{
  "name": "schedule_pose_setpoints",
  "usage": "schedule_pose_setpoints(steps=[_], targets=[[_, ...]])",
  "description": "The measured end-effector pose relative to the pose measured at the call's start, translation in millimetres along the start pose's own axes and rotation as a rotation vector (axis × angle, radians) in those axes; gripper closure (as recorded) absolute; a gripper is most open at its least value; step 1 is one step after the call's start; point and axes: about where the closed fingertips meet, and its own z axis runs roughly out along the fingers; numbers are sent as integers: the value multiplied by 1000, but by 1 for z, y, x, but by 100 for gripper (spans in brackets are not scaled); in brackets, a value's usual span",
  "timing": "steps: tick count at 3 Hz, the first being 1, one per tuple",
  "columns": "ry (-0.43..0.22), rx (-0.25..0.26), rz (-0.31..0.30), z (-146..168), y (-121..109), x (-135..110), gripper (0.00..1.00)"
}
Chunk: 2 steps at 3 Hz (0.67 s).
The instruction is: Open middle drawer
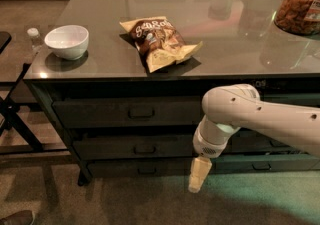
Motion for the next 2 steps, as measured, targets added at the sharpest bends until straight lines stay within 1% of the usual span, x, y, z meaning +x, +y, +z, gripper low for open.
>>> schedule_pose_setpoints(steps=[1, 2], targets=[[-40, -35, 11, 36, -2, -10, 0], [-104, -67, 35, 84, -14, -23, 0]])
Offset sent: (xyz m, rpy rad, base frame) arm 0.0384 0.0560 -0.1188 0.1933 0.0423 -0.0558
